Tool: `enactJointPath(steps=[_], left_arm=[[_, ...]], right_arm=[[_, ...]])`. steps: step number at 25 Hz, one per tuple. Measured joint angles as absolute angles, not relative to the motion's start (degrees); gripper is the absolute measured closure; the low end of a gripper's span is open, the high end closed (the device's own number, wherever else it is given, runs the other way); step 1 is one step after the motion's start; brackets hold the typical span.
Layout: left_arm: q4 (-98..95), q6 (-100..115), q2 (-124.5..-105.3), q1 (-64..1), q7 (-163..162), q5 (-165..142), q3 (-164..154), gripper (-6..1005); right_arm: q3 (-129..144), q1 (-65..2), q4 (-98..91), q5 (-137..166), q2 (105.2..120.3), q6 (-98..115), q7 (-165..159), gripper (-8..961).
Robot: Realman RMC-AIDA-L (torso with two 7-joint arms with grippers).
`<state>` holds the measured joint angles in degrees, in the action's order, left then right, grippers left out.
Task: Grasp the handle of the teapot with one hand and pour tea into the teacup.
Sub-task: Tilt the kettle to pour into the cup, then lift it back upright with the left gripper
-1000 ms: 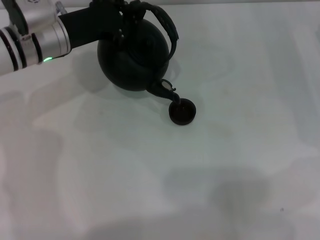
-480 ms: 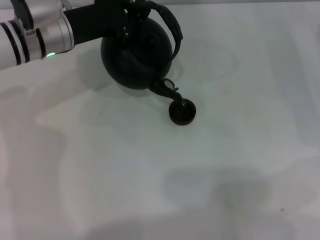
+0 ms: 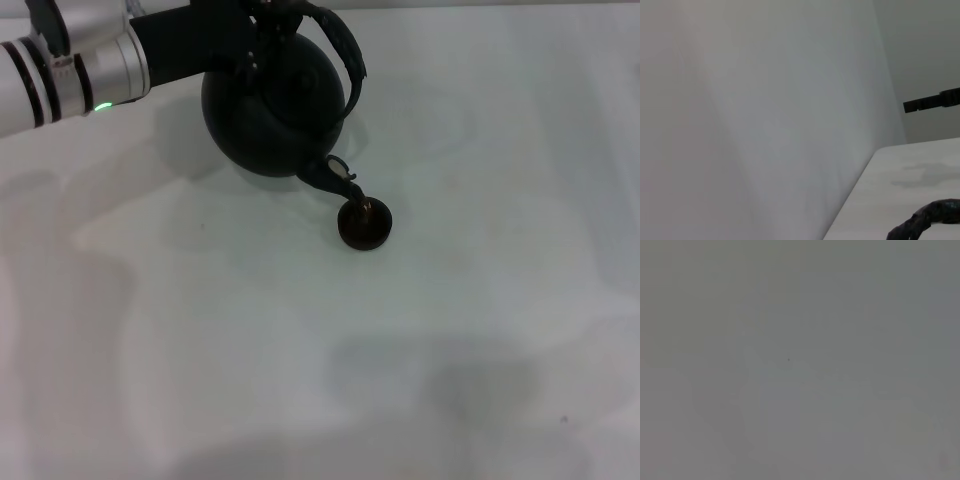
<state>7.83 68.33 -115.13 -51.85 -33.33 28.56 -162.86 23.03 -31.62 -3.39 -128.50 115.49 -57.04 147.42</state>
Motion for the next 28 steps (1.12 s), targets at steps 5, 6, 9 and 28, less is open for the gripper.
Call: enactJointPath(steps=[5,6,9,28], left_arm=[[7.82,68.27,-115.22,-51.89,-33.33,28.22,-162.86,866],[7.82,68.24,-115.22,-51.93,-33.33,28.05,-162.86,867],[7.82,68.21,-115.23,-51.97,-33.33,28.03,-162.86,867],[8.17,68.12,-115.29,-52.07,-33.94,27.29,-162.86,866]], right_arm=[[23.02,-31.62,-3.44,-128.50,115.49,-57.04,147.41,109],[23.02,-31.62,-3.46,-128.50,115.49,-57.04,147.39,109],[22.96,-31.53,-3.53,-128.52,115.46,-57.04,147.29,109],[22.93,-31.37,-3.61,-128.68,115.40,-57.07,147.36,109]])
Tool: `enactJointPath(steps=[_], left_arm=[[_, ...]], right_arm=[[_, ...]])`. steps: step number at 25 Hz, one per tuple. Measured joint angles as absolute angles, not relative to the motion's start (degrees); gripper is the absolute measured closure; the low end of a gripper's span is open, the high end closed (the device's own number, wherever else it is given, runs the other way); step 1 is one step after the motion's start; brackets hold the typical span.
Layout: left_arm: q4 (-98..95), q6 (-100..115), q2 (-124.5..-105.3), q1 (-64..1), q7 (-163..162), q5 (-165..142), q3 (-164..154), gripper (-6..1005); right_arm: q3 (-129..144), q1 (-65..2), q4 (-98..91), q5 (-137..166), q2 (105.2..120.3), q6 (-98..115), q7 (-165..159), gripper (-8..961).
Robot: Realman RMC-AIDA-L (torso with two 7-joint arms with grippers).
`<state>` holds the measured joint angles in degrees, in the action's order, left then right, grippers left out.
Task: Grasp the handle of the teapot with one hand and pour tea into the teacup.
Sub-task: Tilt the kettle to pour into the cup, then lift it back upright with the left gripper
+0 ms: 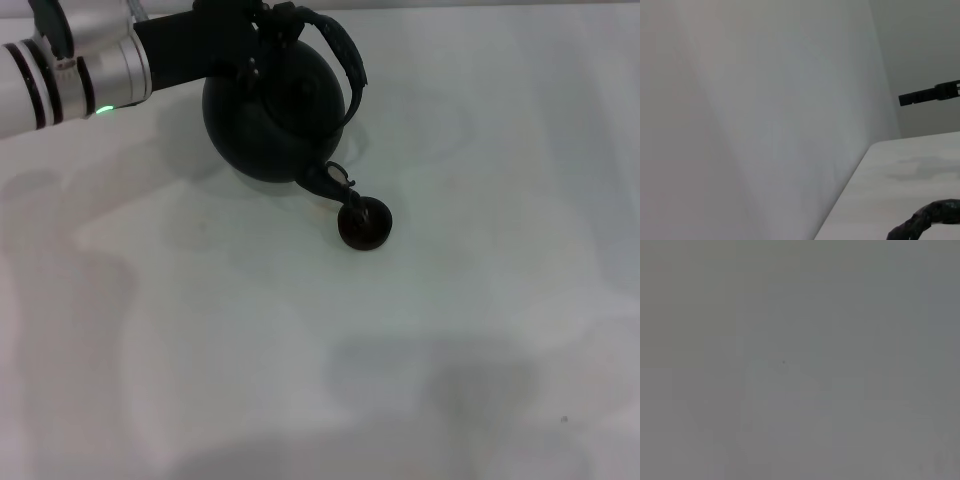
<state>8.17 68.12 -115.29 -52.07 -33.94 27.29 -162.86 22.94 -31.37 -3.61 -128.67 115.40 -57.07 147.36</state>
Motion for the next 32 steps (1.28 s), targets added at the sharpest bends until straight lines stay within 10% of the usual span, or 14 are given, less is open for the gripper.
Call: enactJointPath(steps=[32], left_arm=[[10.75,68.06,-116.32,-53.50,-36.27,25.64,-162.86,867]], right_arm=[[22.92,-31.21,-3.63,-128.67,115.32,-57.07,147.48,108]])
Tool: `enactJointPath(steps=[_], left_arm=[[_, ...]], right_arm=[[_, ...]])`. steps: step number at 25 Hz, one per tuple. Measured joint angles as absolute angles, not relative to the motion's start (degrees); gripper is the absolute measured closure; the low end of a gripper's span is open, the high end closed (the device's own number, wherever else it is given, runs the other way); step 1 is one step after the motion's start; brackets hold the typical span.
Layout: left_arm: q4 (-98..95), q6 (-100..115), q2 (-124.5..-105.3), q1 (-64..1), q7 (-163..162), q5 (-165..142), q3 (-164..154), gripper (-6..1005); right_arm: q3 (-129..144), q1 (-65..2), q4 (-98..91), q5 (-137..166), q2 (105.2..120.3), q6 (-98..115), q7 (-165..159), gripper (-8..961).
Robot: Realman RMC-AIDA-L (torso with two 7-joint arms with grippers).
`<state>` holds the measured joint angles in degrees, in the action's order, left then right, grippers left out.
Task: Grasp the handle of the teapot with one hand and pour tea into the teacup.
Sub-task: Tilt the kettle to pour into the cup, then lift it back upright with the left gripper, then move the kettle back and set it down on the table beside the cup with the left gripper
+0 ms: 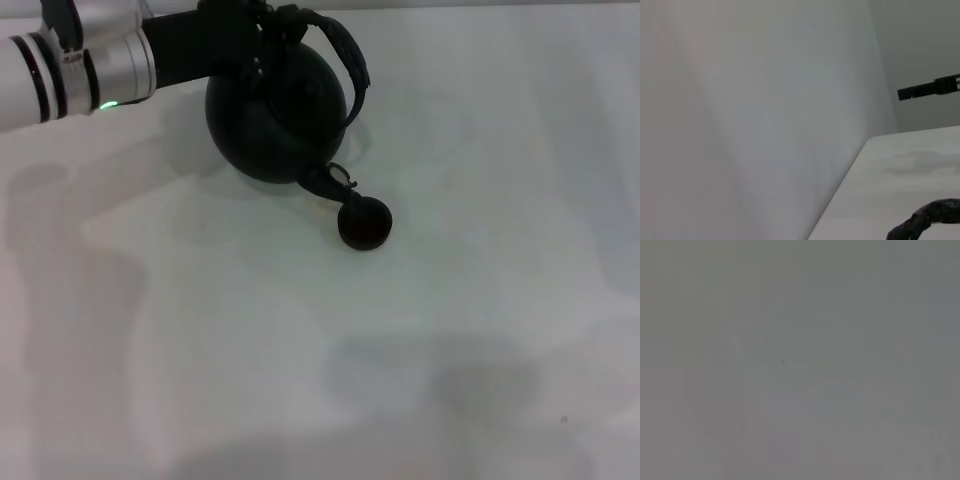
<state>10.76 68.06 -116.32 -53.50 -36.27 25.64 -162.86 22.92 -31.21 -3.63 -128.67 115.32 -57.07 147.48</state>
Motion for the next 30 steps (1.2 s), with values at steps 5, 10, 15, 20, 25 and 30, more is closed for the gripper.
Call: enactJointPath(steps=[5,10,15,20,25,30], left_arm=[[10.75,68.30,-116.74,-52.89,-35.93,27.20,-162.86,866],[10.74,69.04,-116.92,-51.96,-35.95,28.97,-162.86,865],[10.72,71.30,-117.42,-50.08,-35.89,32.63,-162.86,865],[10.72,73.88,-117.86,-47.69,-35.86,37.25,-162.86,867],[10.49,75.86,-118.39,-44.45,-35.15,42.97,-162.86,866],[9.94,76.85,-118.82,-41.70,-34.32,48.34,-162.64,866]], right_arm=[[22.87,-31.20,-3.70,-128.67,115.31,-57.04,147.49,108],[22.85,-31.20,-3.82,-128.67,115.30,-57.04,147.57,109],[22.85,-31.20,-3.94,-128.67,115.24,-56.97,147.57,109],[22.85,-31.20,-4.63,-128.67,115.22,-56.52,147.44,109],[22.85,-31.20,-5.28,-128.67,115.22,-56.15,147.24,109],[22.85,-31.56,-5.41,-128.67,115.22,-55.49,147.33,109]])
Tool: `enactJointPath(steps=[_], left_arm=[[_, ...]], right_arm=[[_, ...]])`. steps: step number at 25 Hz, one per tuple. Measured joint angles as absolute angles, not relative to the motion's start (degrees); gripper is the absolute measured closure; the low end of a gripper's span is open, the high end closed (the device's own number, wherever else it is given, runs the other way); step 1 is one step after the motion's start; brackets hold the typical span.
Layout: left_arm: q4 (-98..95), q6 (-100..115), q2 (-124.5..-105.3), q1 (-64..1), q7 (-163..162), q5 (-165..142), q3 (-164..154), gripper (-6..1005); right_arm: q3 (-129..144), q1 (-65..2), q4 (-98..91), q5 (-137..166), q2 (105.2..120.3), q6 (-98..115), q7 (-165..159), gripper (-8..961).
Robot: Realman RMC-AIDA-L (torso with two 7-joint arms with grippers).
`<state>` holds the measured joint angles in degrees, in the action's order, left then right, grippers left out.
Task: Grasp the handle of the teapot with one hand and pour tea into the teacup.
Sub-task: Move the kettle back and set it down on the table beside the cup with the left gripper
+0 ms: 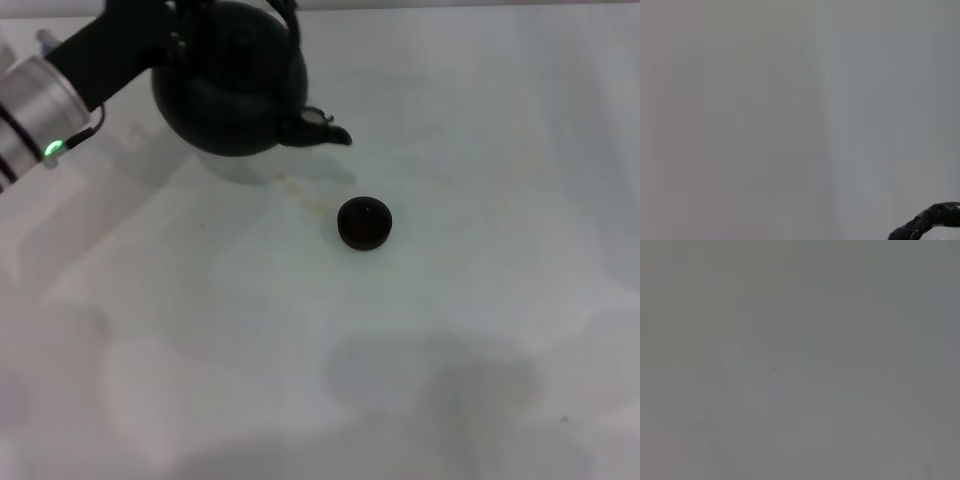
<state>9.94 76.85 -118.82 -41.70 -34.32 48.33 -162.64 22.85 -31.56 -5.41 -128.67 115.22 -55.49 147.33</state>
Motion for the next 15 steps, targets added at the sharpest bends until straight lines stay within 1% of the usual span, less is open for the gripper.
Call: enactJointPath(steps=[1,15], left_arm=[[8.92,77.39,-118.93,-40.12,-33.81,50.94,-162.52,866],[-2.87,76.22,-119.10,-33.38,-23.07,66.47,-162.24,865]], right_arm=[[22.85,-31.67,-5.41,-128.67,115.22,-55.39,147.42,109],[22.85,-32.66,-7.00,-128.67,115.12,-53.79,147.39,108]])
